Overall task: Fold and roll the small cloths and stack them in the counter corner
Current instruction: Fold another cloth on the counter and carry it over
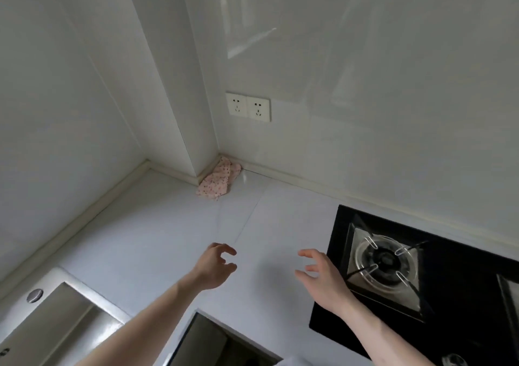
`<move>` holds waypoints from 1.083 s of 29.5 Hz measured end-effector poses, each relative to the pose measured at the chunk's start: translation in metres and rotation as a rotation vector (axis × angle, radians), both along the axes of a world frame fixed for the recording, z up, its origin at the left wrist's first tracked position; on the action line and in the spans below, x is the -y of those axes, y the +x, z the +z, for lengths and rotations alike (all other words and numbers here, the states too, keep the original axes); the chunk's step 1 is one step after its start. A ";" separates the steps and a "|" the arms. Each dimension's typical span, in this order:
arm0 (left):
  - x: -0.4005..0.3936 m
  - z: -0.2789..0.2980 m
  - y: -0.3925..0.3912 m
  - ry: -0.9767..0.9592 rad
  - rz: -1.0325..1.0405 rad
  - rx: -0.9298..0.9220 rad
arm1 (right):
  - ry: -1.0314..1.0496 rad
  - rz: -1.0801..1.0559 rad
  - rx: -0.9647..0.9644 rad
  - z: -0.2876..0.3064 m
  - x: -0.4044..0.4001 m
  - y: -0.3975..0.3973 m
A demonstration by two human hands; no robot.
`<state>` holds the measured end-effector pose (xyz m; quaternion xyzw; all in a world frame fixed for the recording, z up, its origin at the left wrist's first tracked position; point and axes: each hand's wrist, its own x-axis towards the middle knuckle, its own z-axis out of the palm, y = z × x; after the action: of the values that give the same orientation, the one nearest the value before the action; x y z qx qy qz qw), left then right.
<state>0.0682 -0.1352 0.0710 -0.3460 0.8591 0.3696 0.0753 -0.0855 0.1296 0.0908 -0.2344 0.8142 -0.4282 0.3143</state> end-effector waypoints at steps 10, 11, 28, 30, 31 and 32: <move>0.130 -0.030 -0.037 -0.134 -0.151 0.243 | 0.041 -0.179 -0.005 0.003 0.063 0.031; 0.139 -0.033 -0.041 -0.147 -0.157 0.268 | 0.046 -0.191 -0.009 0.002 0.065 0.032; 0.229 -0.061 -0.119 -0.246 -0.312 0.414 | 0.088 -0.343 0.002 -0.014 0.122 0.032; 0.237 -0.065 -0.129 -0.250 -0.306 0.403 | 0.102 -0.332 -0.001 -0.015 0.126 0.032; 0.240 -0.067 -0.134 -0.243 -0.309 0.395 | 0.107 -0.334 -0.003 -0.015 0.127 0.031; 0.243 -0.070 -0.139 -0.231 -0.305 0.386 | 0.112 -0.340 -0.002 -0.015 0.128 0.029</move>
<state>-0.0704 -0.3784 0.0008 -0.2829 0.9076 0.1806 0.2522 -0.0560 0.0018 0.0762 -0.0759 0.8651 -0.4288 0.2490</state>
